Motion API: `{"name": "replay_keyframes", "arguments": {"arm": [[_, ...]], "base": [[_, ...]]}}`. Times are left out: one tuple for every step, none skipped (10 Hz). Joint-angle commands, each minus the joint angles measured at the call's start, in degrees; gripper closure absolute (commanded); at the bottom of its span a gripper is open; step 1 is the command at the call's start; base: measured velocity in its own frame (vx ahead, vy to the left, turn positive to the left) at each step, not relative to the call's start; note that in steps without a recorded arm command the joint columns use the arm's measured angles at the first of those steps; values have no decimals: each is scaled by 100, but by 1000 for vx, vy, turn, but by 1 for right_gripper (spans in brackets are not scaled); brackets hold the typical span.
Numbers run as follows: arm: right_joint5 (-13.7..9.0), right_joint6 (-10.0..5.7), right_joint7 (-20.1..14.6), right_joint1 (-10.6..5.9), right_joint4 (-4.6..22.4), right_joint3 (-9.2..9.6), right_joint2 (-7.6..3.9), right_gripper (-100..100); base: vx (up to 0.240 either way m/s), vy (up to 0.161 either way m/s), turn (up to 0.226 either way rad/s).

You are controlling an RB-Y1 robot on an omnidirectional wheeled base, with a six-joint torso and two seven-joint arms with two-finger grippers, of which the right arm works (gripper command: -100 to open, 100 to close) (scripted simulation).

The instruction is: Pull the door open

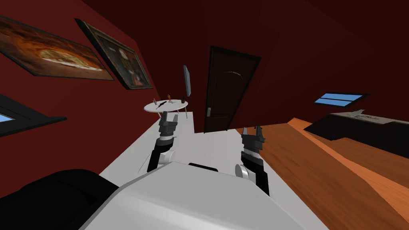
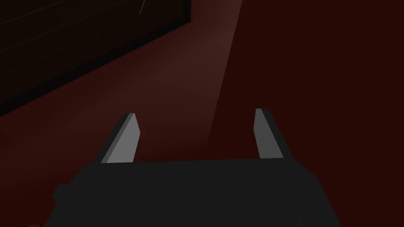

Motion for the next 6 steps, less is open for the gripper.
{"name": "replay_keyframes", "arguments": {"arm": [[129, -4, 175, -95, 198, -31, -108, -100], [195, -5, 264, -143, 300, -47, -159, -100], [241, -7, 325, -176, 369, -57, -191, -100], [336, -9, 454, -246, 516, -80, -257, -100], [441, -12, 596, -323, 677, -105, -325, -100], [500, -14, 677, -366, 768, -119, -362, -100]], "base": [[85, -70, 72], [125, 46, 40], [124, 73, 14], [122, 61, 40], [137, 58, 64], [145, 44, 33]]}}
